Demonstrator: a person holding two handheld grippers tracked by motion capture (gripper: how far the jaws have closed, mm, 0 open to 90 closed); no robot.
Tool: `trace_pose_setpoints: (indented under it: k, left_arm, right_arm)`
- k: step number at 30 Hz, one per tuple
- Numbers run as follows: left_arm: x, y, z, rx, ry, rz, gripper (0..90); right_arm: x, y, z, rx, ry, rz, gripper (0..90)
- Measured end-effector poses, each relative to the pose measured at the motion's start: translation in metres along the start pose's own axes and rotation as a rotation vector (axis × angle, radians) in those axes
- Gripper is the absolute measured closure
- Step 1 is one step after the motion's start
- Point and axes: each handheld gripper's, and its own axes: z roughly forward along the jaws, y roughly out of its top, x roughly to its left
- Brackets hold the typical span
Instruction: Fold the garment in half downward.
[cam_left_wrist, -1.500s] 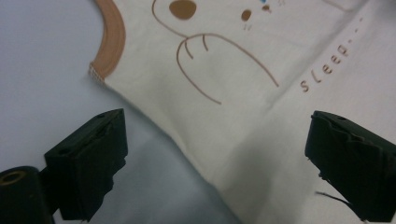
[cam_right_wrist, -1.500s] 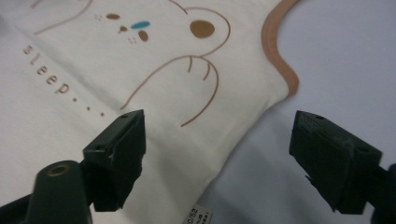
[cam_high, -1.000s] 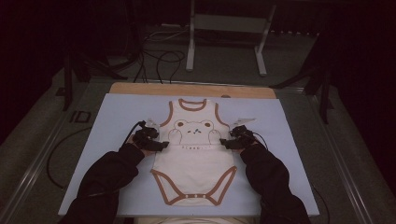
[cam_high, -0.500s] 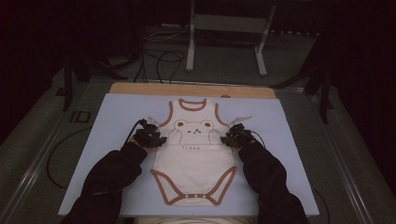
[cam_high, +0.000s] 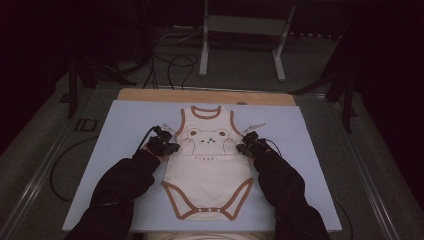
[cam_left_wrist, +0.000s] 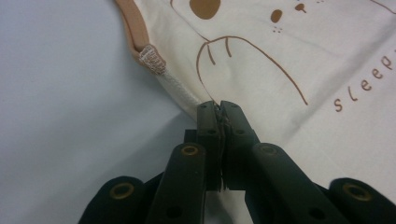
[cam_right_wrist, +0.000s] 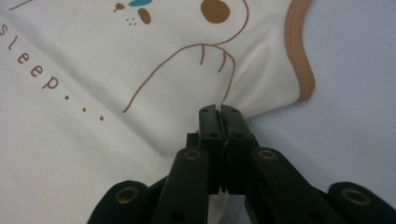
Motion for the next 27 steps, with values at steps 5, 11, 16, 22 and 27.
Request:
trace_pose_setpoints:
  k: [5,11,16,22,27]
  left_arm:
    - [0.0,0.002,-0.004,-0.017,-0.003,-0.02,88.7]
    - [-0.002,0.005,-0.009,-0.022,0.017,0.022,88.8]
    - [-0.001,0.009,-0.013,-0.023,0.018,0.022,89.3]
    - [-0.001,0.011,-0.02,-0.031,0.021,0.03,89.5]
    - [-0.002,0.013,-0.029,-0.051,0.007,0.031,89.6]
  right_arm:
    - [-0.004,0.0,-0.006,-0.035,0.003,0.013,89.0]
    - [-0.003,0.0,-0.013,-0.06,0.008,0.007,89.0]
    - [-0.003,0.002,-0.02,-0.082,0.003,0.0,88.9]
    - [-0.001,0.004,-0.028,-0.097,0.012,-0.017,89.0]
    - [-0.003,0.005,-0.036,-0.123,0.021,-0.009,89.0]
